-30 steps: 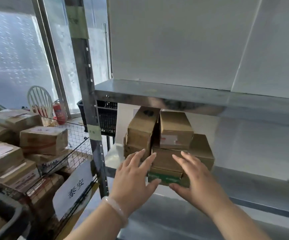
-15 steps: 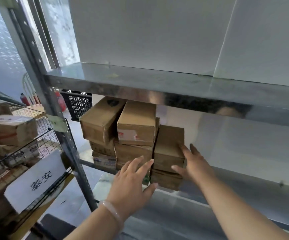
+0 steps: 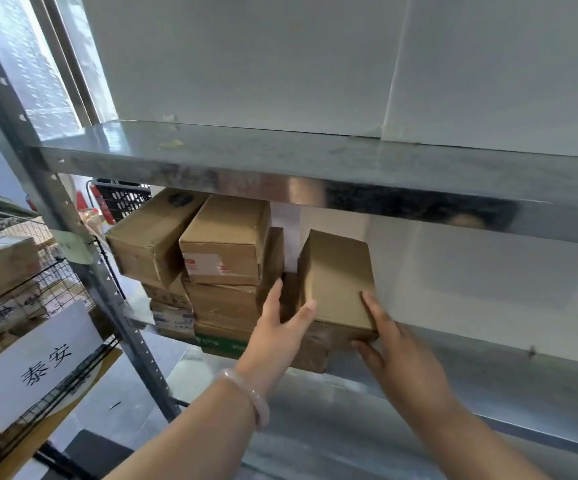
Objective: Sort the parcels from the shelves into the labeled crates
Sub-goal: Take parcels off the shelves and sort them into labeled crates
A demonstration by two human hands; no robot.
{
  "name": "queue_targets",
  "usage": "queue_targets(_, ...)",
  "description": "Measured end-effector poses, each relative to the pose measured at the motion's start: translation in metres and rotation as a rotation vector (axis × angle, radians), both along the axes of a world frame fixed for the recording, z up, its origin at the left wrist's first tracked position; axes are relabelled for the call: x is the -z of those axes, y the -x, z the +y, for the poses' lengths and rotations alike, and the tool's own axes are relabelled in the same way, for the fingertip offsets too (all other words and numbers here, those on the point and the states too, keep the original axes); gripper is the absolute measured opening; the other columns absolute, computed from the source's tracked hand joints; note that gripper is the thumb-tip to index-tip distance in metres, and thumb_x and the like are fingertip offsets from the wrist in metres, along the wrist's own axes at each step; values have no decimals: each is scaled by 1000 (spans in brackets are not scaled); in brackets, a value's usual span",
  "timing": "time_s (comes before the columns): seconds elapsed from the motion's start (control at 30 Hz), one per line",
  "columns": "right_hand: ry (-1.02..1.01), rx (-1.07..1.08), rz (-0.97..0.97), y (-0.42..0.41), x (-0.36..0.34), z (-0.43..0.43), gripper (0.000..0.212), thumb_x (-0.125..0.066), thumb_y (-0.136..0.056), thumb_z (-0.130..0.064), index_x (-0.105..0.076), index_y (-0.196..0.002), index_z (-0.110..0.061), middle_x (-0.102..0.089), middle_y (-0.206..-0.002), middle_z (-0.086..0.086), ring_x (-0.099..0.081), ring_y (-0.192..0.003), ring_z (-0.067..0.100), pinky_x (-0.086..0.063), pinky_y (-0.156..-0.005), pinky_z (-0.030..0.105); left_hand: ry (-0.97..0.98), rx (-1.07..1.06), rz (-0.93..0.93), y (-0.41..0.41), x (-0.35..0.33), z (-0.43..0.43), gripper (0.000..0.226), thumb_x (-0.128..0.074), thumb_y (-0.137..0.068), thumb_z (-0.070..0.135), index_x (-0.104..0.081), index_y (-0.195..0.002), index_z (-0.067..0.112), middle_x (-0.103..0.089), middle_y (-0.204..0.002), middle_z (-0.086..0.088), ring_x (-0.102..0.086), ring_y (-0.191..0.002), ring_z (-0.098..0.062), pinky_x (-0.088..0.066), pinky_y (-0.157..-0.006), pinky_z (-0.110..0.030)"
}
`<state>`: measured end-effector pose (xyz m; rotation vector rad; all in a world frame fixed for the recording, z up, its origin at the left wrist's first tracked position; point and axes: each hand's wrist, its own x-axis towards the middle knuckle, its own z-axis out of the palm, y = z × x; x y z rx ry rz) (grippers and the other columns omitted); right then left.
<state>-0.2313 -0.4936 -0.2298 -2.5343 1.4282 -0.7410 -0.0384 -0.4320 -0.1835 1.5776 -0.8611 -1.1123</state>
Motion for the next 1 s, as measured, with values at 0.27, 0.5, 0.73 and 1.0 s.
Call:
queue_targets(0.27, -465, -39, -658, 23, -21, 29, 80, -58, -76, -65, -21, -146, -53, -37, -147, -24, -41, -129, -5, -36, -99, 19, 67, 35, 246, 12, -2, 1, 86, -74, -56, 57, -49, -138, 43, -68, -119, 9, -66, -109, -15, -54, -96, -47)
queue_targets(0.5, -1004, -24, -1217, 8, -35, 48, 69, -68, -75, -33, -47, -140, -32, -68, -123, 5, -65, -108, 24, -52, -92, 45, 53, 150, 223, 3, -3, 26, 33, -58, -92, 31, -60, -119, 50, -70, -116, 11, -66, -109, -16, -51, -100, -45)
queue_targets(0.73, -323, 154, -623, -17, -43, 104, 99, -83, -66, -50, -27, -147, -41, -39, -141, -13, -41, -126, 3, -45, -101, 32, 123, 280, -67, -8, -8, 55, 100, -76, -73, 57, -19, -153, 40, -58, -126, 17, -57, -115, -2, -47, -98, -23)
queue_targets(1.0, -394, 122, -727, -46, -58, 161, 79, -55, -67, -83, -30, -138, -59, -40, -142, -25, -40, -130, -2, -39, -108, 36, 37, 326, 430, -45, 15, 91, 106, -88, -56, 40, -33, -146, 43, -71, -119, 1, -68, -108, -20, -58, -81, -37)
